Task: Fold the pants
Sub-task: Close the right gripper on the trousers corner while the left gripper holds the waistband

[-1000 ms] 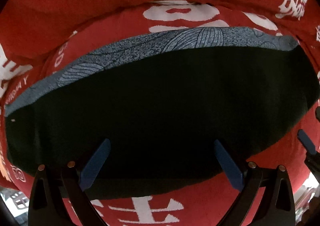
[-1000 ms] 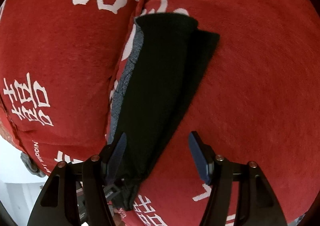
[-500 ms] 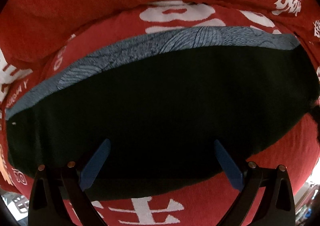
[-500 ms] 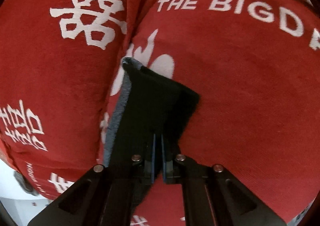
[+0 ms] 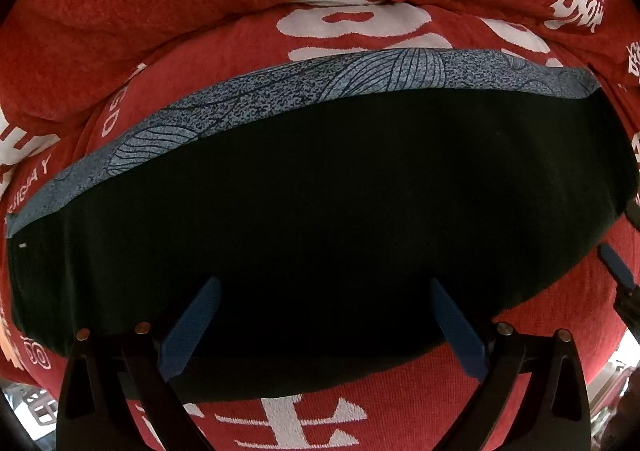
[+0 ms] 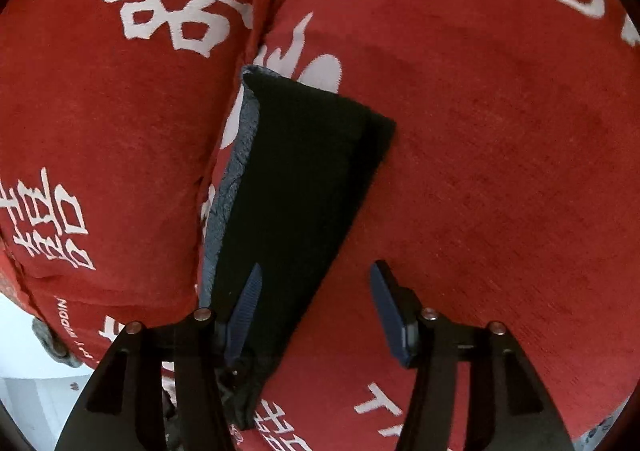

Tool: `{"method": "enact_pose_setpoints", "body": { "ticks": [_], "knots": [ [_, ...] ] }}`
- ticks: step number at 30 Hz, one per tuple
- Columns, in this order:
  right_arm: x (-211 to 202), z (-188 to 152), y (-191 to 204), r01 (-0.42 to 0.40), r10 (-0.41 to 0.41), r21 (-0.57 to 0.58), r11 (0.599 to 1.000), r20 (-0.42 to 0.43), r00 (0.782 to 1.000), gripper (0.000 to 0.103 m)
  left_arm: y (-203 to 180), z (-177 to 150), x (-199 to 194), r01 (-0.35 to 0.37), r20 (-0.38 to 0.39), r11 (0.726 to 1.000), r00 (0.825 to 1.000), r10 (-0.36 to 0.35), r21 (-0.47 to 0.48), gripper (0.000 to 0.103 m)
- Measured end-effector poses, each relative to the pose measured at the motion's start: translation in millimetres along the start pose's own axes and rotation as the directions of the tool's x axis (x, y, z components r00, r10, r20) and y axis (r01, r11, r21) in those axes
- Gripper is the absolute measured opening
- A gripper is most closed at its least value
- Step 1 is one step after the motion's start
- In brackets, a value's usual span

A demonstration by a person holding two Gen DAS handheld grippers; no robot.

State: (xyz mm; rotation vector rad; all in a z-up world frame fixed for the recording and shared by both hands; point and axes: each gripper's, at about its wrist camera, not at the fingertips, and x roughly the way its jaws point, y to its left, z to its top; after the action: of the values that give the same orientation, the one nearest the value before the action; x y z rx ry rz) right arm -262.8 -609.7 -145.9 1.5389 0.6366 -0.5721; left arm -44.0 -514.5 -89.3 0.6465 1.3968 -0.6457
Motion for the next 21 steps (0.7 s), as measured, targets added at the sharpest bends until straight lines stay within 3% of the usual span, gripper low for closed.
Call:
{"method": "enact_pose_setpoints", "body": {
  "ticks": [6, 10, 11, 12, 13, 16, 18, 21],
  "knots": [
    [21, 16, 10, -0.076, 0.078, -0.026, 0.997, 0.056, 0.995, 0.061, 3, 0, 3, -0.001, 0.003, 1.0, 1.0, 0.001, 0.006, 0.103],
    [41, 24, 24, -0.096, 0.098, -0.044, 0.994, 0.033, 0.995, 0.059, 2, -1, 6, -0.005, 0.015, 1.0, 1.0, 0.005, 0.009, 0.103],
    [44, 26, 27, -0.088, 0.088, -0.037, 0.995, 0.019, 0.996, 0.042, 2, 0, 6, -0.005, 0.015, 1.0, 1.0, 0.004, 0.014, 0.103],
    [44, 26, 28, -0.081, 0.082, -0.031, 0.996, 0.009, 0.997, 0.013, 3, 1, 5, -0.007, 0.01, 1.0, 1.0, 0.007, 0.021, 0.103],
    [42, 26, 28, -0.087, 0.087, -0.025, 0.996, 0.009, 0.996, 0.013, 2, 3, 1, -0.018, 0.013, 1.0, 1.0, 0.018, 0.023, 0.103],
    [27, 19, 42, -0.107, 0.109, -0.087, 0.99, 0.022, 0.994, 0.013, -2, 8, -33, -0.049, 0.162, 0.998, 0.986, 0.043, 0.034, 0.103],
    [18, 13, 57, -0.121, 0.124, -0.151, 0.981, 0.015, 0.992, 0.013, -10, 13, -39, -0.057, 0.21, 0.996, 0.977, 0.042, 0.064, 0.103],
    [8, 4, 76, -0.144, 0.147, -0.213, 0.966, -0.001, 0.989, 0.013, -25, 24, -9, -0.078, 0.127, 0.994, 0.99, 0.067, 0.078, 0.103]
  ]
}}
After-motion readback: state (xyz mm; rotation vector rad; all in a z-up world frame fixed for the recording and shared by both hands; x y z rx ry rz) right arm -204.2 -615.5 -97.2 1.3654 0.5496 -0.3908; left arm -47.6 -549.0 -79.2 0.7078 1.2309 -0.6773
